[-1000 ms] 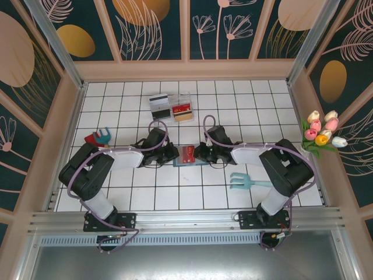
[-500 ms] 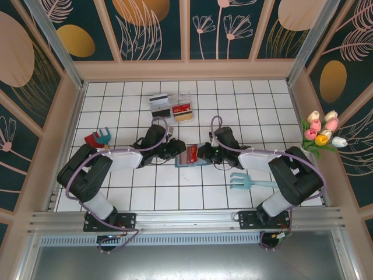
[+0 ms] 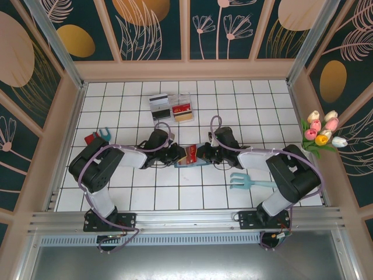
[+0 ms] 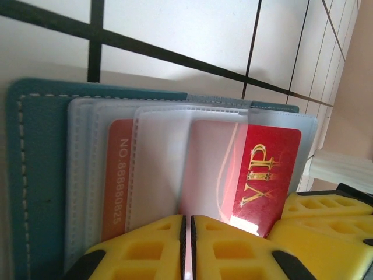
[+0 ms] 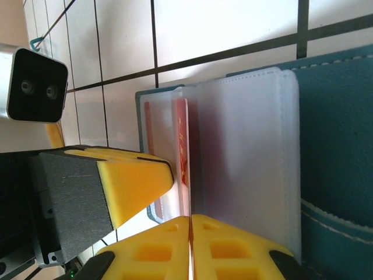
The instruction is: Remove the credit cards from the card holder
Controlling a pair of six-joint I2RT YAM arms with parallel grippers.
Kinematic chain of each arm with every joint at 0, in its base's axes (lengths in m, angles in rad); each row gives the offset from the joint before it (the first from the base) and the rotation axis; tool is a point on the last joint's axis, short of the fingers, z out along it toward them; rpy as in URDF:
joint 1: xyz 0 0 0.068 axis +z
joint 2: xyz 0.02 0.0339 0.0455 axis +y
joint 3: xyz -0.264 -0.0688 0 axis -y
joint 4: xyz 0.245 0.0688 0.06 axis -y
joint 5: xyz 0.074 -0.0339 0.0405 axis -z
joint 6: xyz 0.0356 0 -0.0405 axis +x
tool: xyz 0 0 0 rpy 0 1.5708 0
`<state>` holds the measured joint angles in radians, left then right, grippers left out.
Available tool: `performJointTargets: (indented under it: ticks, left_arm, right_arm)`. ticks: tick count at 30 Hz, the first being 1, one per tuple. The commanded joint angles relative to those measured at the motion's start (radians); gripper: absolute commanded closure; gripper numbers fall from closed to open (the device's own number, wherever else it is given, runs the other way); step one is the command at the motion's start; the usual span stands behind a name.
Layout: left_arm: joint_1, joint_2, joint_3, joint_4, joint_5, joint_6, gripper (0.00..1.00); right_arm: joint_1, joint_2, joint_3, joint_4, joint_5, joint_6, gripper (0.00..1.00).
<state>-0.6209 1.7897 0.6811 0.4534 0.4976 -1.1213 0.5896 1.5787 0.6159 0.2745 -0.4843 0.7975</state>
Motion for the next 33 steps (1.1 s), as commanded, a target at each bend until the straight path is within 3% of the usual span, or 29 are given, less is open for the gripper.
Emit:
performJointTargets:
  ticks: [1, 10, 19, 27, 33]
  left_arm:
    - [-0.001, 0.024, -0.023, 0.029, 0.003, -0.030, 0.86]
    - [-0.001, 0.017, -0.038, 0.034, -0.001, -0.027, 0.85]
    - [0.001, -0.024, -0.028, -0.009, -0.025, -0.003, 0.78]
    - [0.005, -0.100, -0.015, 0.071, 0.012, -0.003, 0.66]
    - [0.006, -0.202, 0.011, 0.154, 0.022, -0.034, 0.47]
  right_arm:
    - [-0.005, 0.028, 0.009, 0.046, -0.050, 0.009, 0.86]
    - [0.006, 0.072, 0.051, 0.036, -0.068, 0.002, 0.81]
    - [-0.035, 0.000, 0.014, -0.010, -0.064, -0.051, 0.96]
    - [-0.097, -0.180, -0.048, -0.003, -0.136, -0.108, 0.97]
    - [-0.106, -0.276, -0.067, 0.173, -0.158, -0.030, 0.99]
